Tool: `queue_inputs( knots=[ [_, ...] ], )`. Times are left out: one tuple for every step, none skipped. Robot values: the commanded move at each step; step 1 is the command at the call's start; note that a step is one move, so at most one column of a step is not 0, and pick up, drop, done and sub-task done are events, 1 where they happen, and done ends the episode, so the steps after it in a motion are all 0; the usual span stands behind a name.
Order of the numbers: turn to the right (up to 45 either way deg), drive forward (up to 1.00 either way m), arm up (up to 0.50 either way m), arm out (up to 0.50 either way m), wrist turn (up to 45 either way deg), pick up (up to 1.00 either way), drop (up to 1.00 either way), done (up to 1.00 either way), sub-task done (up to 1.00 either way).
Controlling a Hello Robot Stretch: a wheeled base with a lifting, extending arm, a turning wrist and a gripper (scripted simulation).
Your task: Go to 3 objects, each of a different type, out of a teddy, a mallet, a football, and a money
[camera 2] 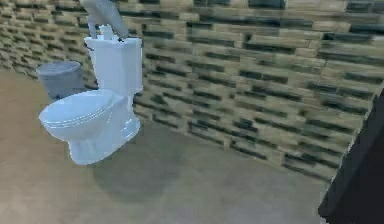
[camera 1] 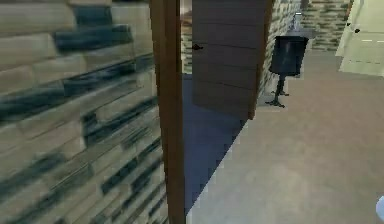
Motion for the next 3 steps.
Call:
queue_inputs(
  knots=[
    [39.0, 0.00, 0.00, 0.00, 0.0, 0.00, 0.00, 0.00, 0.00],
    [0.0, 0.15, 0.00, 0.00, 0.0, 0.00, 0.00, 0.00, 0.00],
    [45.0, 0.00, 0.00, 0.00, 0.0, 0.00, 0.00, 0.00, 0.00]
  ],
)
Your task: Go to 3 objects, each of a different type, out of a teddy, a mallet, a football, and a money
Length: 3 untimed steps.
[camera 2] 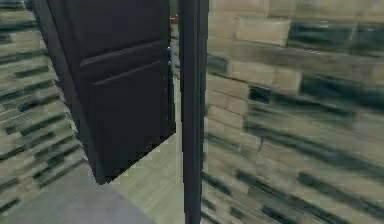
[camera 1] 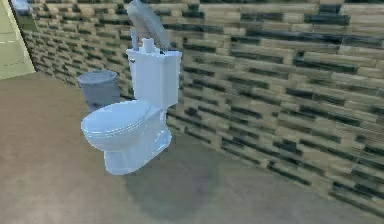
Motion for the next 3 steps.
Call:
queue_inputs(
  knots=[
    [42.0, 0.00, 0.00, 0.00, 0.0, 0.00, 0.00, 0.00, 0.00],
    [0.0, 0.25, 0.00, 0.00, 0.0, 0.00, 0.00, 0.00, 0.00],
    [45.0, 0.00, 0.00, 0.00, 0.0, 0.00, 0.00, 0.00, 0.00]
  ],
)
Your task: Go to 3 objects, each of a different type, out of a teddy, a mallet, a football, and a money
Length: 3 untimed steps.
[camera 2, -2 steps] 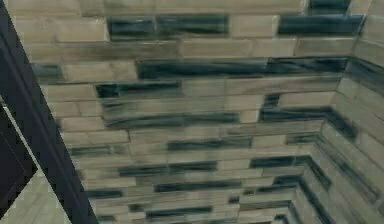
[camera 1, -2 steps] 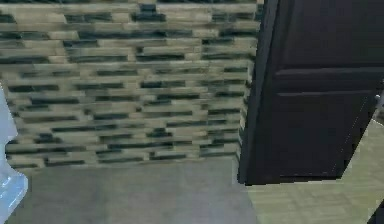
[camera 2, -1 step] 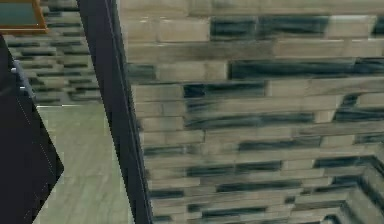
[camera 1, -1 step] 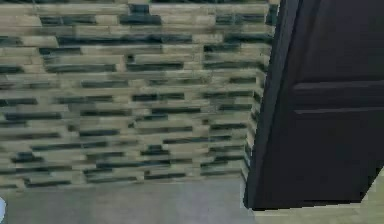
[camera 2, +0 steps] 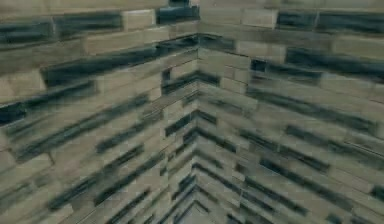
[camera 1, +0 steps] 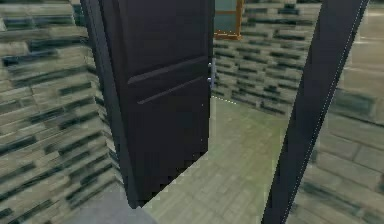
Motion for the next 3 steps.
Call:
queue_inputs(
  knots=[
    [0.0, 0.50, 0.00, 0.00, 0.0, 0.00, 0.00, 0.00, 0.00],
    [24.0, 0.00, 0.00, 0.00, 0.0, 0.00, 0.00, 0.00, 0.00],
    [3.0, 0.00, 0.00, 0.00, 0.0, 0.00, 0.00, 0.00, 0.00]
  ],
)
